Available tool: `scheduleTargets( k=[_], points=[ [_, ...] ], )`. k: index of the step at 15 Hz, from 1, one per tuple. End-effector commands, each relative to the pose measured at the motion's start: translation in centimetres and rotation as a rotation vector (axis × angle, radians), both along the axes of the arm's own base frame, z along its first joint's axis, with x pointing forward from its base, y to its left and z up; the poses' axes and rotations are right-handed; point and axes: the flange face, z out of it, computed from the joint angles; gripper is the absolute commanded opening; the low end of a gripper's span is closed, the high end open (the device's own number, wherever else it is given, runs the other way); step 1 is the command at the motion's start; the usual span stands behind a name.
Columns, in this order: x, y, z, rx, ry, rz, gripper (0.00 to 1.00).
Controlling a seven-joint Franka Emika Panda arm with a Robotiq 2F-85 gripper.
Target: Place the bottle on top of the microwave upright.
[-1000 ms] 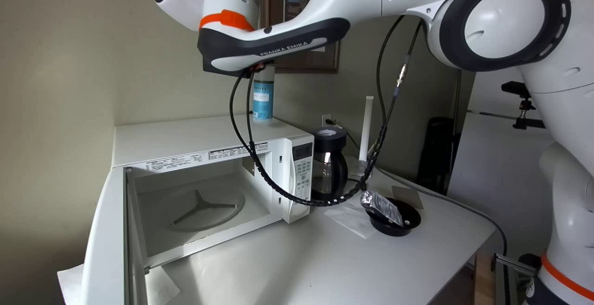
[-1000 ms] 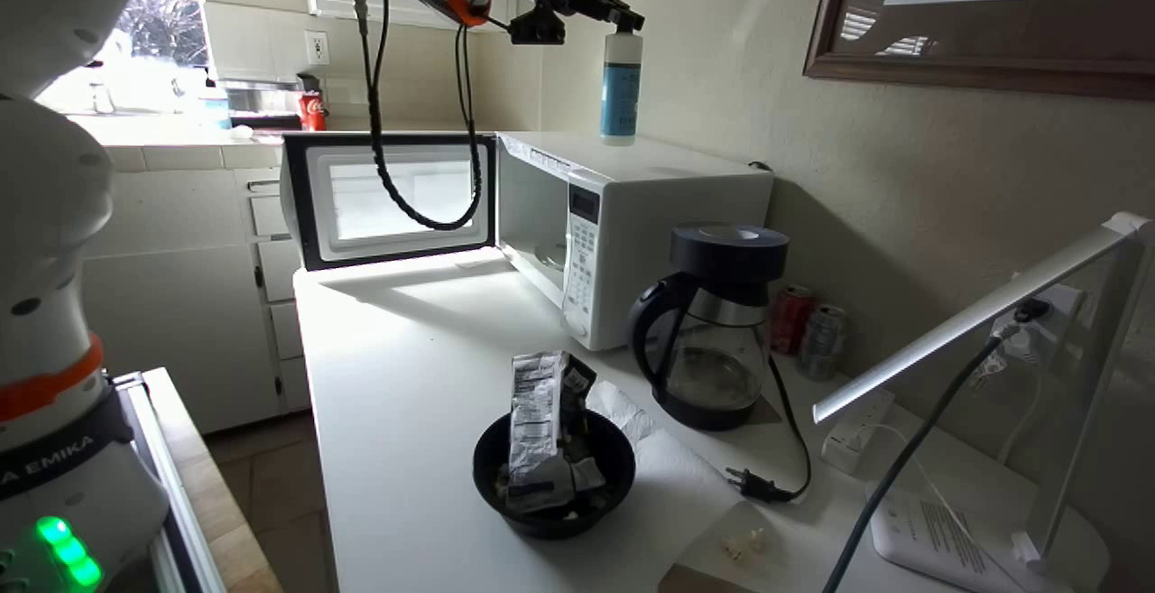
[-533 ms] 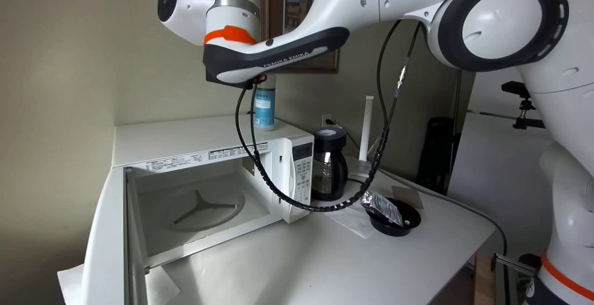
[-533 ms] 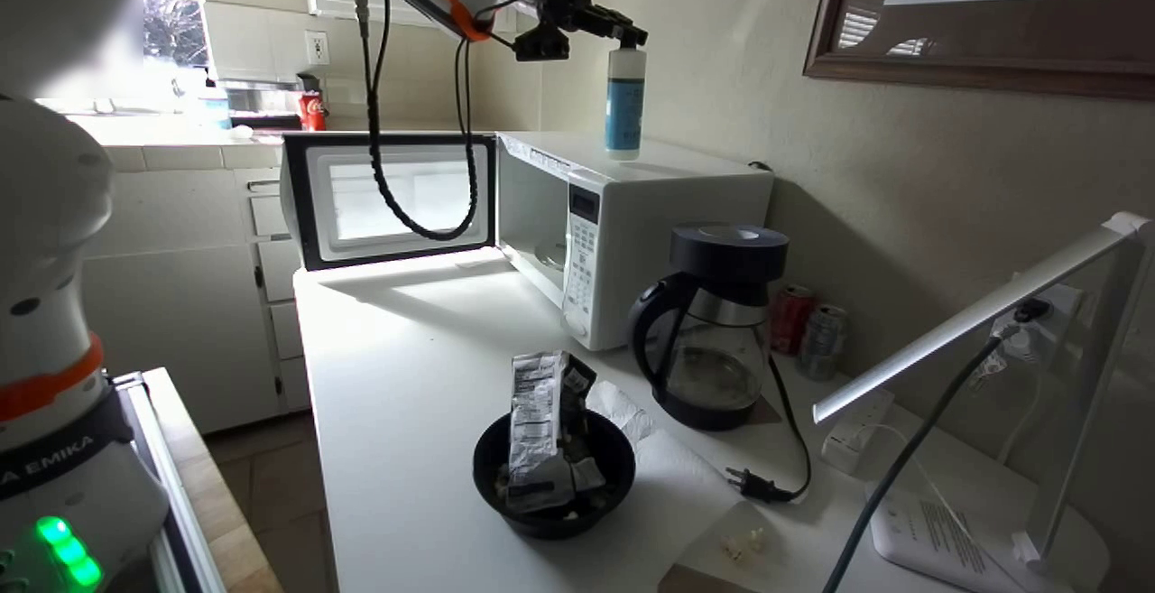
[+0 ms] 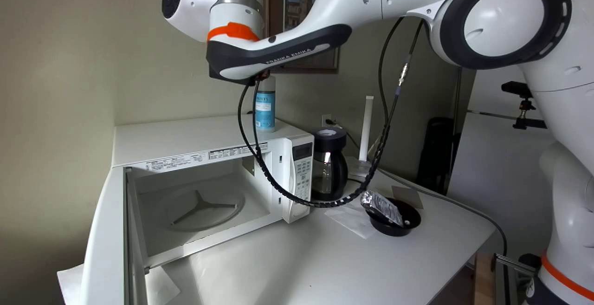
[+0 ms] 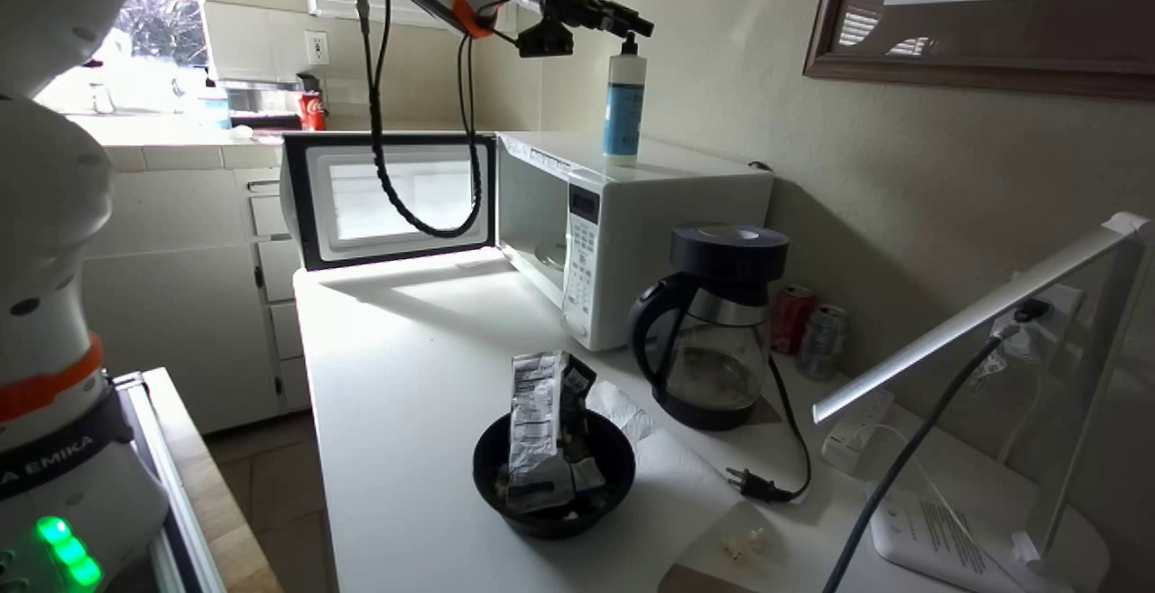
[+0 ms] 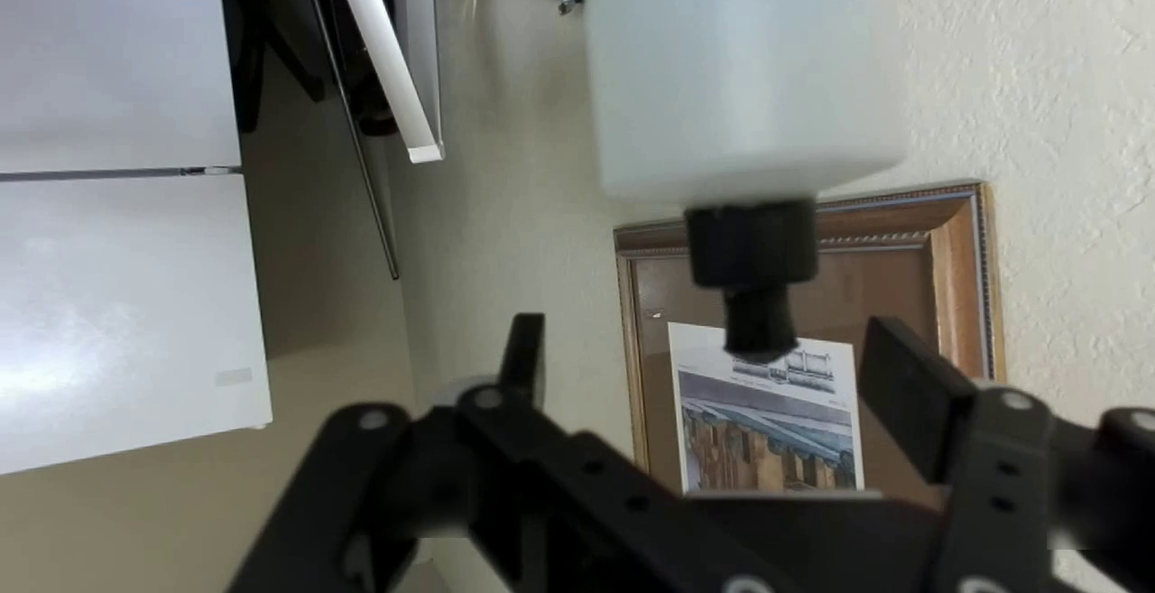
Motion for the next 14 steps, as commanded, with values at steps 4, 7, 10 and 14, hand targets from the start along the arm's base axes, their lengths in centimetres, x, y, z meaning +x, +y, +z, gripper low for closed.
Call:
scheduleTargets(
  k=[4, 7, 10, 14],
  points=[
    [-4.3, 1.8, 4.5, -0.021, 0.038, -0.006, 1.0],
    [-6.7, 3.5, 5.8, -0.026, 0.146, 0.146, 1.0],
    [-9.5, 5.6, 6.1, 0.002, 0.213, 0.282, 1.0],
    [-14.3, 9.1, 7.4, 0.02, 0.252, 0.474, 1.0]
  ],
)
